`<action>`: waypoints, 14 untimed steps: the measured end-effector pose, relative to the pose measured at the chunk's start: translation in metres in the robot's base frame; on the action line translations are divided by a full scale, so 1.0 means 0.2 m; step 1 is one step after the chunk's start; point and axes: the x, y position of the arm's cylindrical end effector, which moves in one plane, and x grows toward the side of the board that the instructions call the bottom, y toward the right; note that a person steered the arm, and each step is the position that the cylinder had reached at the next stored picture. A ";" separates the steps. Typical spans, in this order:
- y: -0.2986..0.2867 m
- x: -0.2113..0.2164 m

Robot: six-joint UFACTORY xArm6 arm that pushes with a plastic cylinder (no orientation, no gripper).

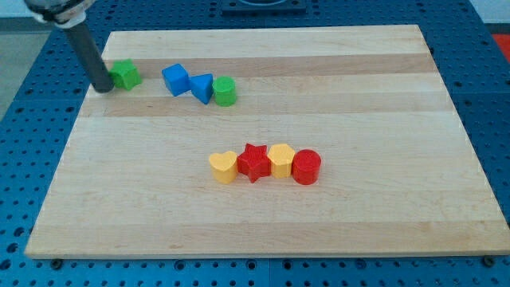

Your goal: Place the green star at the top left corner of the board

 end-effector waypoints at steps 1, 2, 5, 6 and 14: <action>-0.01 -0.16; -0.18 -0.04; 0.19 -0.03; 0.14 -0.23; -0.02 -0.21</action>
